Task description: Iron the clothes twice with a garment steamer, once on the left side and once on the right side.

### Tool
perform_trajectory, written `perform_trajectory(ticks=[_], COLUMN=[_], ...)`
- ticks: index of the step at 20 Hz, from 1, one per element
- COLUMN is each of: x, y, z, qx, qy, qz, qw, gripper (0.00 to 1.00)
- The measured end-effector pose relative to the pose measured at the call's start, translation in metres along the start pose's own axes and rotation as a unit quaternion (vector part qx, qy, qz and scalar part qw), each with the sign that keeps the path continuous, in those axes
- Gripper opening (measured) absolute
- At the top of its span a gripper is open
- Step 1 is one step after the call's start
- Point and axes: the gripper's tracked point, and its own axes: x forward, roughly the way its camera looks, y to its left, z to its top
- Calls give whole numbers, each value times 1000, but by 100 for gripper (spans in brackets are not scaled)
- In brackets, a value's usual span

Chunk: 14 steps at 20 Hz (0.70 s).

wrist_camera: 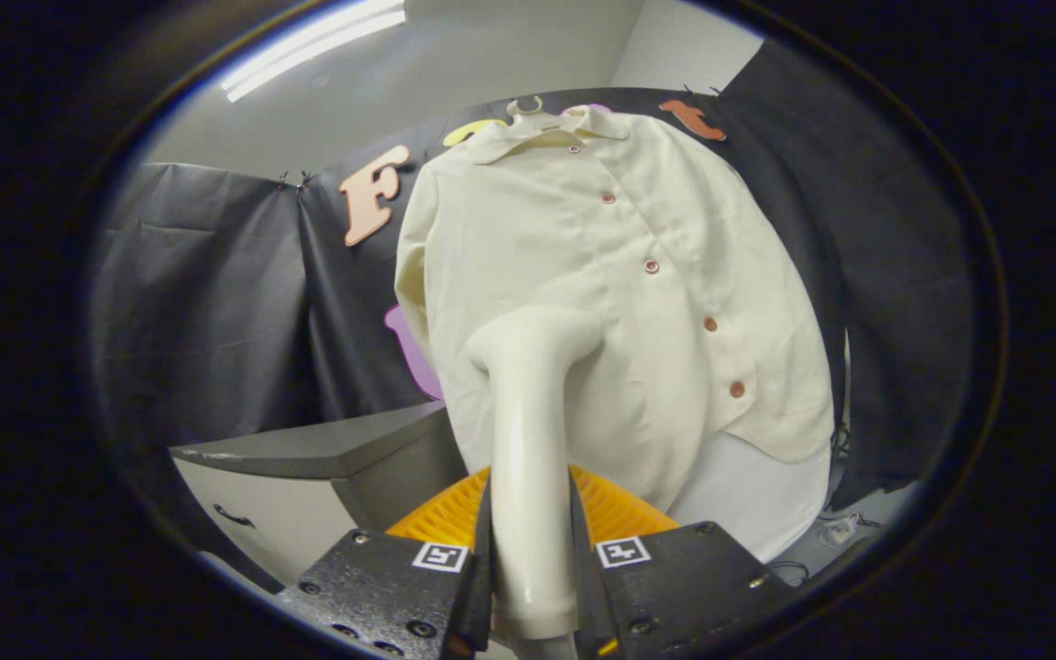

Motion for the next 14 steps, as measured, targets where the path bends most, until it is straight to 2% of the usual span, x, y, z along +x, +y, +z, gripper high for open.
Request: perform_trajectory(ticks=[8, 14], x=[-24, -35], y=[-22, -48], z=[-62, -75], qx=[-6, 31], qy=[44, 52], qz=[0, -6], qw=[999, 998], gripper=[37, 37])
